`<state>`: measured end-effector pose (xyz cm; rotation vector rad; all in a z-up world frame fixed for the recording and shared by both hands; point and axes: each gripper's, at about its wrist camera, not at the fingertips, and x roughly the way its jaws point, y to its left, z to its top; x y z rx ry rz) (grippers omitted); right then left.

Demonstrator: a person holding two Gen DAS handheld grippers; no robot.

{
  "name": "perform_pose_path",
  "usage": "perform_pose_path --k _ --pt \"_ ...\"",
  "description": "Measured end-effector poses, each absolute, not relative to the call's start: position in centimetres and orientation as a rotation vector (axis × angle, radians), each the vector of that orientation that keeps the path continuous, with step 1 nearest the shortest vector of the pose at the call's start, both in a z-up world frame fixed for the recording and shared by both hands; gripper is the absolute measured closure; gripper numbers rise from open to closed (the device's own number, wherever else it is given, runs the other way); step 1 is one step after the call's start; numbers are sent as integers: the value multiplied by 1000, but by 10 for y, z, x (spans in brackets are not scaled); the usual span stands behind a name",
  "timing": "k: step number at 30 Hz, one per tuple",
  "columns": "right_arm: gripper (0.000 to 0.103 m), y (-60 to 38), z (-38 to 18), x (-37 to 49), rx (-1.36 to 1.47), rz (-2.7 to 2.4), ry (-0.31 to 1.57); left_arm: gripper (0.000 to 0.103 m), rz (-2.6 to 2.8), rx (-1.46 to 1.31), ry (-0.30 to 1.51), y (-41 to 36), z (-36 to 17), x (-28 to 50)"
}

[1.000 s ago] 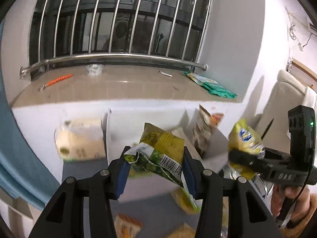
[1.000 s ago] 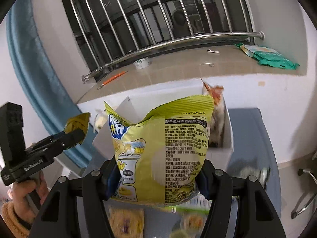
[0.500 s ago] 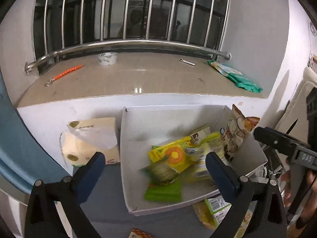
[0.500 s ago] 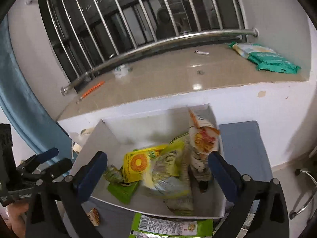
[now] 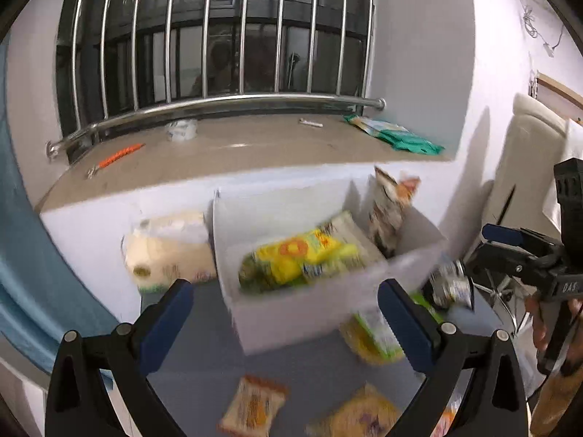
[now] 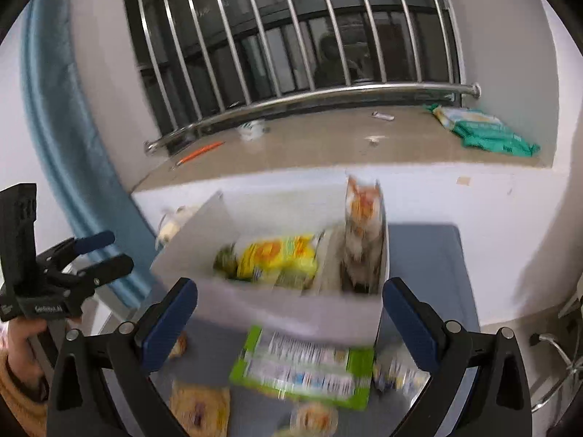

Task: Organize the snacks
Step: 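Grasp the round cartoon-printed cake packet with the right tool while the left tool grasps the orange-bordered biscuit packet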

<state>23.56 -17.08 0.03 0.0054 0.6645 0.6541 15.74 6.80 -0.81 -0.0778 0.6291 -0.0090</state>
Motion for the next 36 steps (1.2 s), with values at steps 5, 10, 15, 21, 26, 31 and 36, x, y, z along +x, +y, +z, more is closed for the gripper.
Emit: perform_pose_path --k 5,10,15,21,26,31,36 --pt "0 -194 -28 186 73 749 701 0 8 -92 689 68 -45 105" --pt "0 -212 -47 133 144 756 662 0 6 -114 755 63 -80 56" --pt "0 -212 -65 97 160 738 663 0 -7 -136 771 66 -95 39" --pt "0 -202 -62 79 76 728 638 0 -20 -195 800 81 -111 69" --pt "0 -199 -65 78 68 726 663 0 10 -200 886 94 -135 114" --pt "0 -193 -74 76 29 717 688 0 28 -181 937 99 -152 143" --pt "0 -190 -77 74 13 712 701 3 43 -145 960 99 -159 150"
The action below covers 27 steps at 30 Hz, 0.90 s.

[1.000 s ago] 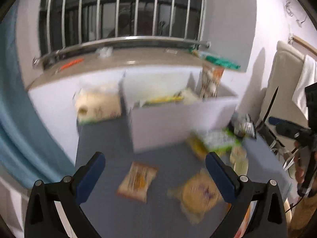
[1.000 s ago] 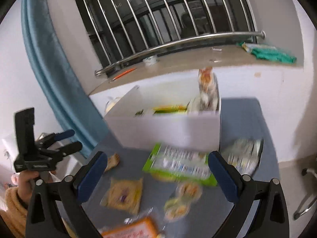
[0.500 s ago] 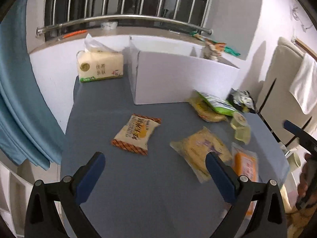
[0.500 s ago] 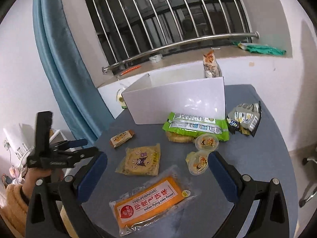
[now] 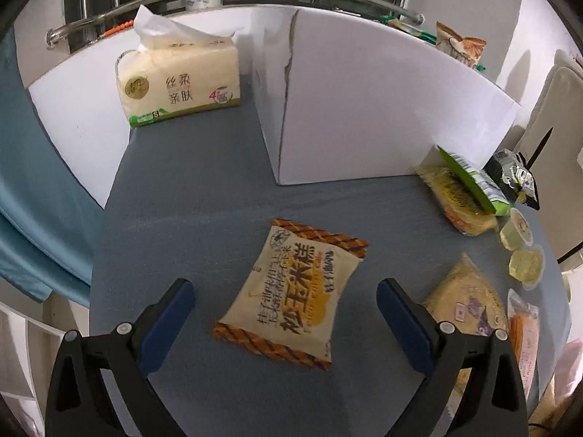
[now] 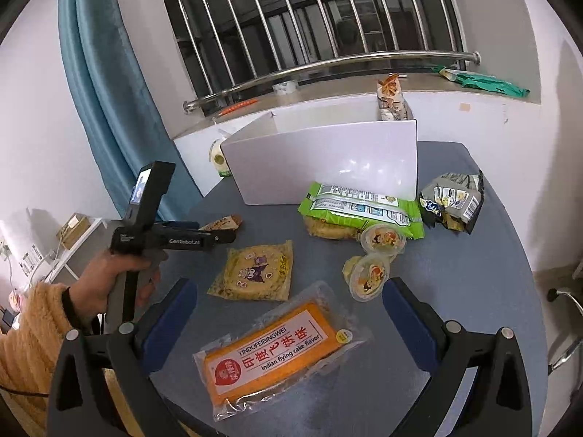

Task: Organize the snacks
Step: 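Grasp the round cartoon-printed cake packet with the right tool while the left tool grasps the orange-bordered biscuit packet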

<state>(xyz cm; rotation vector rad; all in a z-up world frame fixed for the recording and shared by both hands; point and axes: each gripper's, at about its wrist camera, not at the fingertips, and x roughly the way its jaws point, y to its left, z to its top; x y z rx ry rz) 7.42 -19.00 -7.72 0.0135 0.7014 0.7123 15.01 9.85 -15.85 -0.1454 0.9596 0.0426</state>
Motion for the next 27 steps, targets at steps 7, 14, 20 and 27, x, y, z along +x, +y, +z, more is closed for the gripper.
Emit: perform_pose_path --k 7,14,20,27 --pt "0 -184 -79 75 5 725 711 55 3 -194 938 106 -149 141" --pt "0 -159 -84 75 -68 753 731 55 -28 -211 792 97 -112 95" --pt "0 -108 -104 94 -206 755 822 55 -30 -276 703 97 -89 56" --pt "0 -50 -133 125 -332 756 914 55 -23 -310 664 104 -77 23"
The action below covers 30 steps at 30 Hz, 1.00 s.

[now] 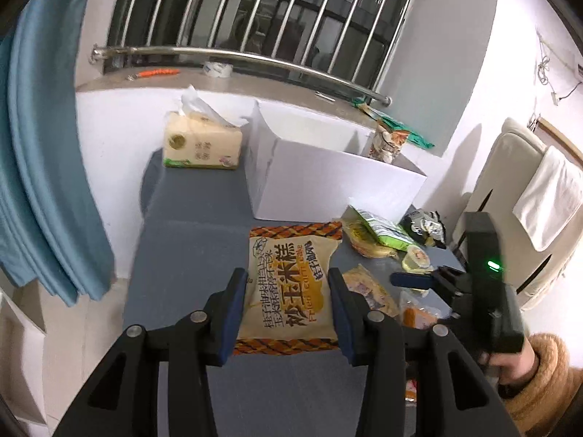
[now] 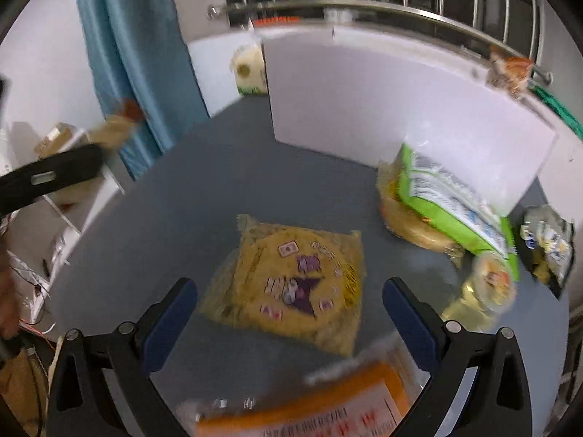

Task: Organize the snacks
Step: 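Grasp the round cartoon-printed cake packet with the right tool while the left tool grasps the orange-bordered biscuit packet, then drop both packets into the white box and open both tools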

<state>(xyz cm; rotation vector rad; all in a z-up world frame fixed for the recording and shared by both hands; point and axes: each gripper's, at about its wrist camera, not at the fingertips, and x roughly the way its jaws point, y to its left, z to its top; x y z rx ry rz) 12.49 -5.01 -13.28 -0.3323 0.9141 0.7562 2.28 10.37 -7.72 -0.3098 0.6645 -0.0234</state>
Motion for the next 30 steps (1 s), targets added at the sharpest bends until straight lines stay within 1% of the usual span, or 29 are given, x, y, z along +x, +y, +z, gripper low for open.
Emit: perform_pose_path --k 4,7,8,9,10,11,12,17,21,25,30 --pt "0 -32 -144 133 -353 718 950 55 -29 -327 661 109 -79 15" --pt "0 -21 -152 133 -426 649 949 55 -23 -332 666 110 -81 13" --pt "1 -21 -153 132 -437 642 953 55 -26 -332 665 111 -82 12" --pt "7 -23 -153 132 -422 648 950 55 -25 -331 662 110 -82 11" --pt "20 -27 -152 132 -394 650 948 55 -25 -331 660 110 -81 11" --pt "24 -32 -150 132 -366 650 942 55 -26 -332 659 110 -81 11" --pt "25 -34 -148 131 -365 653 936 55 -27 -334 657 111 -80 10" --pt "25 -60 -121 123 -296 688 886 55 -44 -322 646 106 -74 17" --pt "25 -89 -80 121 -212 688 801 55 -61 -291 628 99 -59 35" --pt "25 -117 -31 144 -141 647 700 55 -84 -264 605 92 -34 76" --pt "25 -128 5 198 -89 590 653 55 -71 -250 600 91 -6 147"
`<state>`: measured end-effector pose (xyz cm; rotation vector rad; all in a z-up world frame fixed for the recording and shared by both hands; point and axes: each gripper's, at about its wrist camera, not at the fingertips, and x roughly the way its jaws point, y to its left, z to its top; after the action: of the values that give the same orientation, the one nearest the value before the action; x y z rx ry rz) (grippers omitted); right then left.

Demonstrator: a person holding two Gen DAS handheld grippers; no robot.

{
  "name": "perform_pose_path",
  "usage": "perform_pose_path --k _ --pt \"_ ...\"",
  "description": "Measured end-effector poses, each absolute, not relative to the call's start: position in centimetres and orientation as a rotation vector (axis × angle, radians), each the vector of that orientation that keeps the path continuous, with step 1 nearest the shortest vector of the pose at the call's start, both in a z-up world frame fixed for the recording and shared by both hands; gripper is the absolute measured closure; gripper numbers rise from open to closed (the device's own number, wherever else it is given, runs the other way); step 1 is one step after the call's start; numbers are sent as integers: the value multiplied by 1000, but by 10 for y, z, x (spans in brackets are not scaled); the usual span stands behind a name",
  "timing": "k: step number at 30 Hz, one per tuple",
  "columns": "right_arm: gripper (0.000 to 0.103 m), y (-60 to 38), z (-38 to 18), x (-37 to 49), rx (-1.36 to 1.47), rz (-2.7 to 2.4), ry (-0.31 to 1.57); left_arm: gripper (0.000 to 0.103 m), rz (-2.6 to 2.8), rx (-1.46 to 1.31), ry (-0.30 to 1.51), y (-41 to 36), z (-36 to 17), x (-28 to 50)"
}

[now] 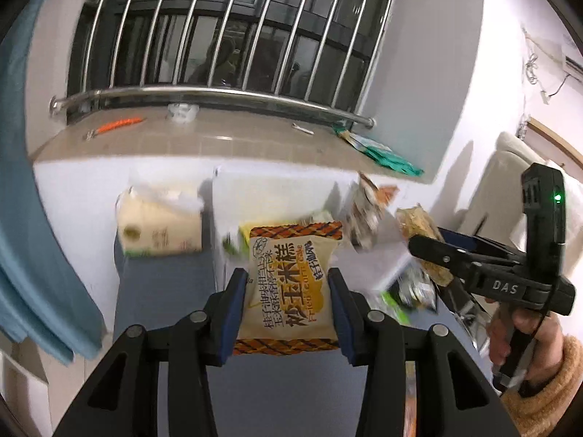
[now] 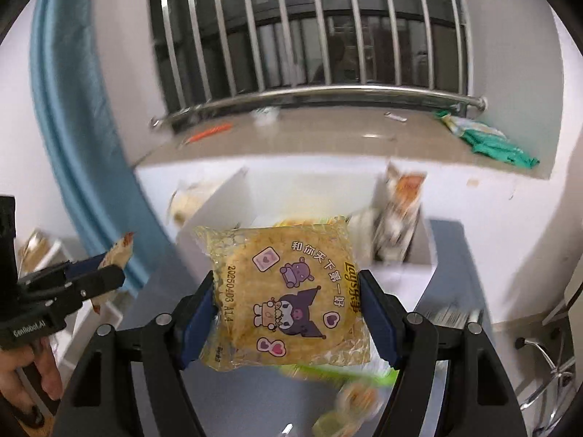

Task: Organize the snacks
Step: 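Drop both packets into the white box and open both tools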

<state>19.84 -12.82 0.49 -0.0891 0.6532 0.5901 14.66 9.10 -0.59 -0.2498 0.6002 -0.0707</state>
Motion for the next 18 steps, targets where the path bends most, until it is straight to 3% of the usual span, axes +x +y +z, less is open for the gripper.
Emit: perform_pose_path --k 8,10,11,12,13,14,18 --pt "25 -101 9 290 -112 576 715 53 4 -218 663 95 2 253" --pt "23 -97 2 311 -95 573 741 42 40 -203 696 96 -2 274" --pt "18 -95 -1 317 -91 568 750 17 54 -206 714 98 -5 282" --pt "15 -93 -3 321 -93 559 761 1 57 -215 730 100 -7 287" --pt "4 -94 -5 327 -90 542 765 0 59 -224 730 102 -10 290" --pt "0 -96 -3 326 -91 537 753 0 70 -225 732 104 -12 291" --pt "0 -104 5 321 -107 539 695 0 75 -220 742 109 -18 284"
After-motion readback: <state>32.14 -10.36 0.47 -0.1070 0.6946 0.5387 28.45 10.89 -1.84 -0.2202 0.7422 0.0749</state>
